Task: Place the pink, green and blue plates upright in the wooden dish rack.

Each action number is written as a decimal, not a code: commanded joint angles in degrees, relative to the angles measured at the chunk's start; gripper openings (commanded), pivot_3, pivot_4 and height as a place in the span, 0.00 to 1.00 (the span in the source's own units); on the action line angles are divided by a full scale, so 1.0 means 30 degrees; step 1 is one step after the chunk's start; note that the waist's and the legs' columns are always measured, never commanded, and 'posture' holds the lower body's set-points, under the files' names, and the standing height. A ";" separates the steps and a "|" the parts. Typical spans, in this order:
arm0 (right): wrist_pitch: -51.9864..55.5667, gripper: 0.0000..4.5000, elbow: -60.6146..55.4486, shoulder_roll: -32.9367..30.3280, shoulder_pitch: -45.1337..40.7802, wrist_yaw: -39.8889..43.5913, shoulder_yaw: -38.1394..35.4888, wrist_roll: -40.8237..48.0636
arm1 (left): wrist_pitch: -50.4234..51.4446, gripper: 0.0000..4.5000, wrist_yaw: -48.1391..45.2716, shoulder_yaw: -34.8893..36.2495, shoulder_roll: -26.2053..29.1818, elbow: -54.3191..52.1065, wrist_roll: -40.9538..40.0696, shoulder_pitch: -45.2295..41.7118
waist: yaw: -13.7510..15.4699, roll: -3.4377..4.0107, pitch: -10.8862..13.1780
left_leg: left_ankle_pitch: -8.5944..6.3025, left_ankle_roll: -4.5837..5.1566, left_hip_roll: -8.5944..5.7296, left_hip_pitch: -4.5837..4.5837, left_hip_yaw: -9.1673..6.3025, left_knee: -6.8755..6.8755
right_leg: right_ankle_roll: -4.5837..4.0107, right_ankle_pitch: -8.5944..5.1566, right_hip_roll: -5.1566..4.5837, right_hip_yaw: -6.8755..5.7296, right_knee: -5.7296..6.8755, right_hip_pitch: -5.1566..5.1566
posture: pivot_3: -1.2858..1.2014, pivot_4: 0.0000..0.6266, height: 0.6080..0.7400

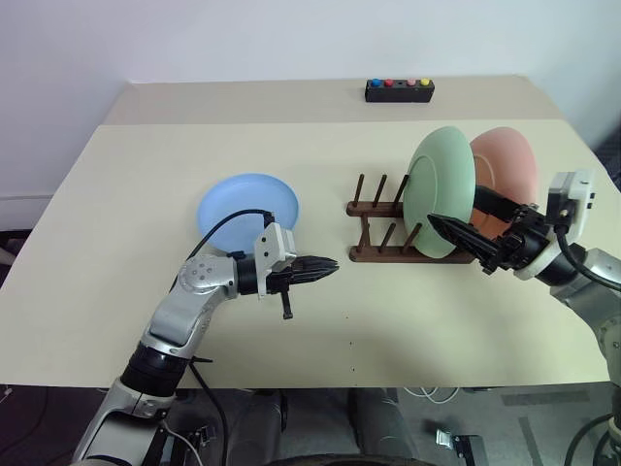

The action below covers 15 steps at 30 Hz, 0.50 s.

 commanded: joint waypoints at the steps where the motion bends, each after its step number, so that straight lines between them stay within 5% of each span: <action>1: -0.0148 0.97 -0.1180 -0.0682 -0.0134 -0.0121 -0.1133 -0.0042 | -0.0302 0.03 0.0050 0.0032 -0.0024 -0.0594 -0.0053 -0.0088 | -0.0005 0.0001 0.0000 | 0.0000 0.0000 0.0000 0.0000 0.0001 -0.0001 | 0.0000 0.0000 0.0000 0.0001 0.0000 -0.0001 | 0.52 0.24 1.00; 12: -0.0472 0.97 -0.2712 -0.2560 -0.0625 -0.0184 -0.2315 -0.0992 | 0.0852 0.03 0.0622 0.1586 0.0340 -0.0035 -0.0924 -0.0539 | 0.0004 -0.0003 0.0003 | 0.0000 0.0000 0.0001 -0.0002 0.0001 -0.0001 | -0.0001 -0.0001 0.0000 -0.0002 -0.0005 0.0000 | 0.52 0.24 1.00; 15: -0.0806 1.00 -0.2745 -0.3051 -0.1012 -0.0065 -0.2471 -0.1529 | 0.2153 0.32 0.1577 0.2941 0.0224 0.0291 -0.1977 -0.1026 | -0.0016 -0.0007 0.0004 | 0.0000 0.0001 0.0005 -0.0002 0.0000 -0.0001 | 0.0000 -0.0001 0.0003 -0.0005 -0.0002 -0.0004 | 0.52 0.24 1.00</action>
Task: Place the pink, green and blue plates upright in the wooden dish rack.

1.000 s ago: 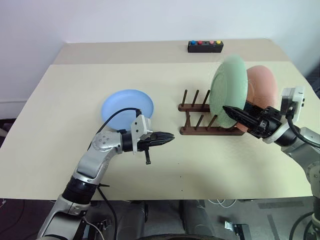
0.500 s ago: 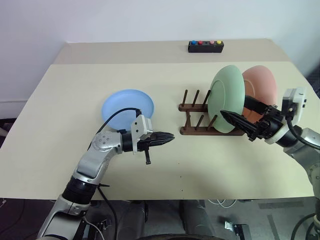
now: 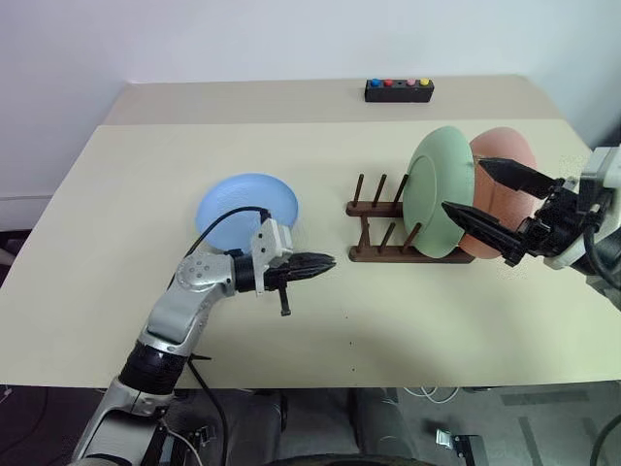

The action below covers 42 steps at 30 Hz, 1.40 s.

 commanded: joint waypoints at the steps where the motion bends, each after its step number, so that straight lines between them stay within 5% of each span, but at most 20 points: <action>1: -0.0671 1.00 -0.0602 -0.0609 -0.0715 0.0138 -0.0856 -0.0474 | 0.1372 0.43 0.1166 0.2004 -0.0092 0.0053 -0.1487 -0.0833 | 0.0016 -0.0005 0.0003 | 0.0000 0.0000 -0.0001 0.0000 0.0001 0.0001 | 0.0000 0.0000 -0.0001 -0.0001 0.0001 0.0000 | 0.52 0.24 1.00; 6: -0.1739 1.00 -0.0695 -0.1829 -0.1933 0.1083 -0.0587 -0.1766 | 0.1006 0.99 0.3881 0.4017 0.0691 0.1621 -0.0194 -0.2183 | -0.0012 -0.0010 0.0002 | 0.0000 -0.0001 -0.0002 -0.0008 -0.0001 0.0001 | 0.0003 0.0001 -0.0002 -0.0005 -0.0002 -0.0008 | 0.52 0.24 1.00; 11: -0.2700 1.00 -0.2148 -0.2493 -0.2850 0.2349 0.2130 -0.3195 | 0.2352 0.99 0.8006 0.5846 0.1330 0.4707 0.0924 -0.4872 | -0.0042 -0.0045 0.0017 | 0.0002 -0.0002 0.0001 -0.0009 -0.0010 -0.0001 | 0.0003 0.0001 0.0002 -0.0014 0.0003 -0.0019 | 0.52 0.24 1.00; 19: -0.5432 1.00 -0.2406 -0.1766 -0.3497 0.3143 0.7795 -0.8238 | 0.7465 0.99 1.1100 0.5261 0.2097 0.6963 0.2958 -0.6376 | -0.0006 -0.0090 0.0032 | 0.0003 -0.0006 -0.0007 -0.0051 -0.0007 -0.0003 | 0.0010 0.0003 -0.0007 -0.0015 0.0002 -0.0067 | 0.52 0.24 1.00; 31: -0.5605 1.00 -0.2498 -0.0198 -0.3022 0.3284 0.8802 -0.9036 | 1.3396 0.99 1.1646 0.4166 0.1768 0.7946 0.3338 -0.7297 | 0.0016 -0.0152 0.0047 | 0.0007 -0.0014 -0.0007 -0.0058 -0.0016 -0.0002 | 0.0006 0.0005 -0.0006 -0.0017 0.0023 -0.0081 | 0.52 0.24 1.00; 34: -0.5557 1.00 -0.2548 -0.0101 -0.2771 0.3239 0.8757 -0.9130 | 1.3593 0.80 1.1969 0.4548 0.1557 0.8474 0.3319 -0.7695 | 0.0026 -0.0155 0.0046 | 0.0008 -0.0016 -0.0009 -0.0059 -0.0015 0.0003 | 0.0006 0.0005 -0.0008 -0.0017 0.0026 -0.0078 | 0.52 0.24 1.00; 41: -0.5609 1.00 -0.2545 0.0057 -0.2433 0.3174 0.8692 -0.9503 | 1.3225 0.01 1.2224 0.4845 0.1418 0.8641 0.3365 -0.7984 | 0.0060 -0.0161 0.0040 | 0.0011 -0.0020 -0.0008 -0.0053 -0.0015 0.0002 | 0.0005 0.0006 -0.0008 -0.0015 0.0034 -0.0082 | 0.52 0.24 1.00; 42: -0.5622 1.00 -0.2497 0.0062 -0.2421 0.3185 0.8675 -0.9547 | 1.3078 0.01 1.2258 0.4963 0.1360 0.8580 0.3317 -0.7992 | 0.0072 -0.0168 0.0036 | 0.0013 -0.0025 -0.0008 -0.0052 -0.0018 0.0006 | 0.0005 0.0006 -0.0008 -0.0019 0.0035 -0.0074 | 0.52 0.24 1.00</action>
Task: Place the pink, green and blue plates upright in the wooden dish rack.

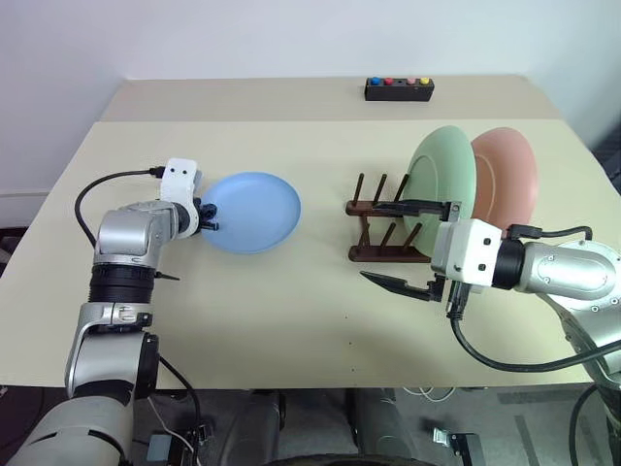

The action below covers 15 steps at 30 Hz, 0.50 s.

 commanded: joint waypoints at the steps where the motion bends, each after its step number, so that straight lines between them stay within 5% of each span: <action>1: -0.0217 1.00 -0.0253 0.0184 -0.0084 -0.0068 -0.0457 -0.0142 | -0.0680 0.01 0.0312 0.0436 -0.0194 -0.0166 0.0027 -0.0036 | -0.0006 -0.0007 -0.0004 | 0.0001 -0.0002 0.0000 0.0000 -0.0001 0.0002 | 0.0000 0.0000 0.0000 0.0000 0.0000 0.0004 | 0.52 0.24 1.00; 7: -0.0724 1.00 0.0479 0.0289 -0.0883 -0.0610 0.0155 -0.1921 | -0.3379 0.01 0.0812 0.3773 -0.2381 -0.3231 -0.2530 -0.0080 | 0.0008 -0.0028 0.0008 | 0.0005 -0.0010 -0.0001 -0.0009 -0.0003 0.0008 | 0.0000 0.0002 -0.0009 -0.0001 -0.0004 0.0001 | 0.52 0.24 1.00; 15: -0.3121 1.00 0.3087 0.1099 -0.4237 -0.2156 0.1924 -0.6771 | -0.3759 0.01 0.5079 0.3492 -0.5985 -0.7978 -0.2674 -0.2059 | -0.0001 -0.0040 0.0015 | 0.0011 -0.0021 -0.0003 -0.0021 0.0004 0.0000 | -0.0004 0.0008 -0.0010 0.0002 -0.0006 -0.0026 | 0.52 0.24 1.00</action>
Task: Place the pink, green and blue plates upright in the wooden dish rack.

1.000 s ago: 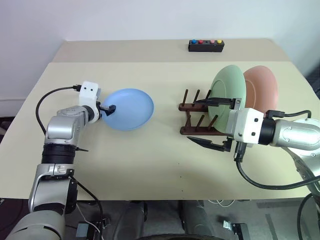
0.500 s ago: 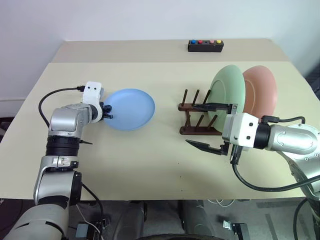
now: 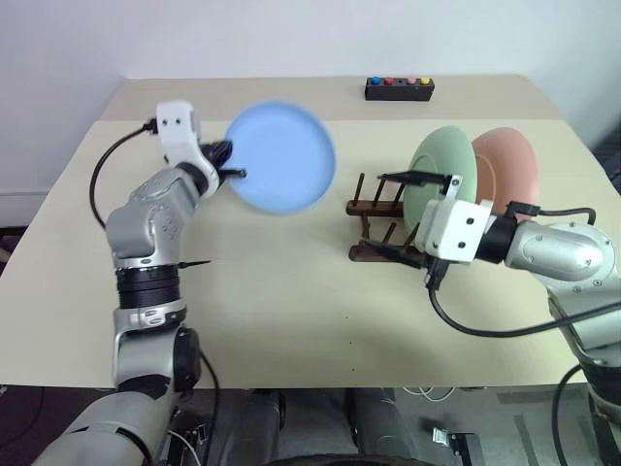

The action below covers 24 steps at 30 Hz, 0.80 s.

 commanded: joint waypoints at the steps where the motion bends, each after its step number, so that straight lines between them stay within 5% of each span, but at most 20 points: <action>1: -0.1430 1.00 0.0779 0.0251 -0.1072 -0.0672 0.0362 -0.2007 | -0.0010 0.01 0.1505 -0.0290 -0.0901 -0.2507 -0.0299 -0.1089 | 0.0005 -0.0001 0.0000 | 0.0000 -0.0001 -0.0003 -0.0001 0.0001 -0.0002 | 0.0001 0.0001 -0.0004 0.0001 -0.0002 0.0000 | 0.52 0.24 1.00; 15: -0.4117 1.00 0.3359 0.1547 -0.2932 -0.1311 0.2016 -0.6267 | 0.2455 0.01 0.3584 -0.3778 -0.3351 -0.6377 0.0275 -0.2469 | -0.0072 -0.0006 0.0003 | 0.0003 -0.0004 -0.0006 -0.0002 0.0007 -0.0009 | 0.0001 0.0001 0.0001 0.0003 -0.0010 -0.0003 | 0.52 0.24 1.00; 18: -0.3901 0.81 0.3349 0.1891 -0.3054 -0.1235 0.2223 -0.6481 | 0.2282 0.00 0.3361 -0.4240 -0.3205 -0.6689 0.0412 -0.2465 | -0.0095 -0.0006 0.0003 | 0.0003 -0.0006 -0.0005 0.0002 0.0008 -0.0007 | 0.0000 0.0001 0.0004 0.0004 0.0000 -0.0003 | 0.52 0.24 1.00; 24: -0.3598 0.14 0.3530 0.2204 -0.3134 -0.1045 0.2443 -0.7156 | 0.2597 0.00 0.3286 -0.3781 -0.3357 -0.6906 -0.0173 -0.2652 | -0.0043 -0.0005 0.0004 | 0.0004 -0.0007 -0.0006 0.0001 0.0009 -0.0005 | 0.0001 0.0001 0.0003 0.0005 -0.0001 -0.0002 | 0.52 0.24 1.00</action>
